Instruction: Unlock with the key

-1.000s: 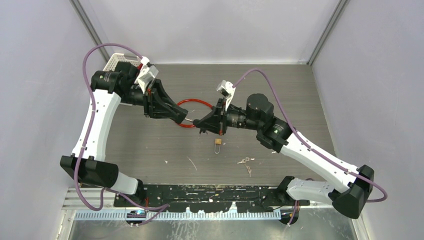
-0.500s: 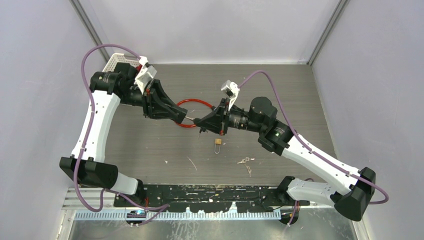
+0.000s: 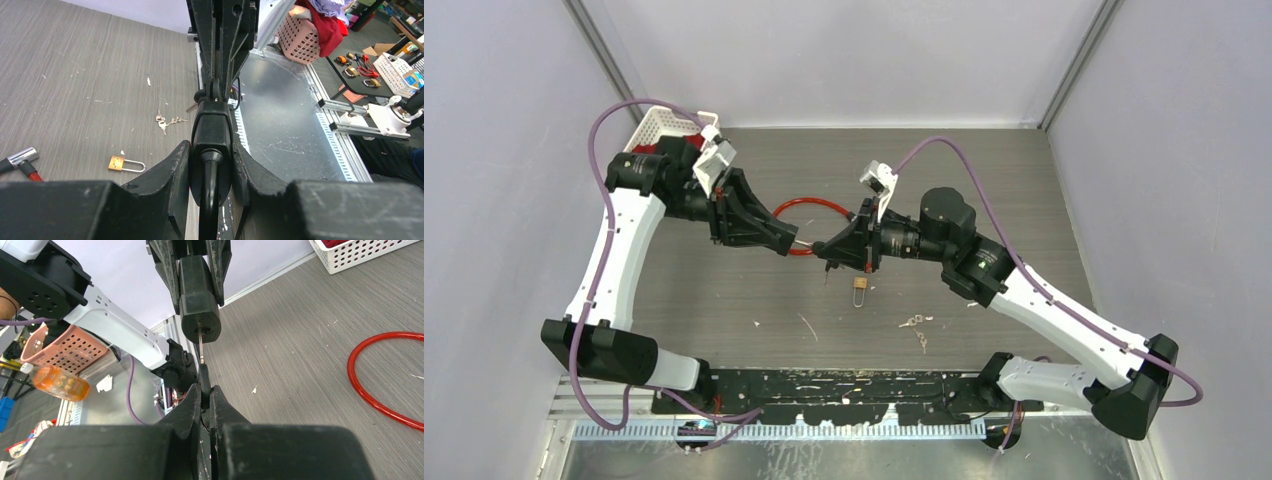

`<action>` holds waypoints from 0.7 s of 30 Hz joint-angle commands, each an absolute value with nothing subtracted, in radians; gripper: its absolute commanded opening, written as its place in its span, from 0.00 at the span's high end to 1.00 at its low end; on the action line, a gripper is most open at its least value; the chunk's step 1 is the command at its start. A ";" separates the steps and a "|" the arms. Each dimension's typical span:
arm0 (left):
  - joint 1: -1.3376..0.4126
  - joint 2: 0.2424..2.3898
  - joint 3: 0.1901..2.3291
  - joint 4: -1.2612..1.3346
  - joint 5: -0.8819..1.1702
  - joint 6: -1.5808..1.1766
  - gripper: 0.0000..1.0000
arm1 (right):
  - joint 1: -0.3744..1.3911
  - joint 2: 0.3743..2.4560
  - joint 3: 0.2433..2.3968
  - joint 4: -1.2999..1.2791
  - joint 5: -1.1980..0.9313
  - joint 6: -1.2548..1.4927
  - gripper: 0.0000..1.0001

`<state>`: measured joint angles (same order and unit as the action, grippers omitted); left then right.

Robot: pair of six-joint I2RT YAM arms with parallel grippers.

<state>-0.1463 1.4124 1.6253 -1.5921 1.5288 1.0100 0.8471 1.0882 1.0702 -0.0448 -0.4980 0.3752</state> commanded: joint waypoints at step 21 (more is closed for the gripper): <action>-0.153 1.375 1.710 -1.776 1.703 0.966 1.00 | 0.854 1.044 1.041 0.115 -0.440 0.385 0.99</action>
<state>-0.1505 1.4117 1.6554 -1.5921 1.5166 0.9756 0.8516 1.0714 1.0409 -0.0059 -0.4706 0.3706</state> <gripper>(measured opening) 0.309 0.090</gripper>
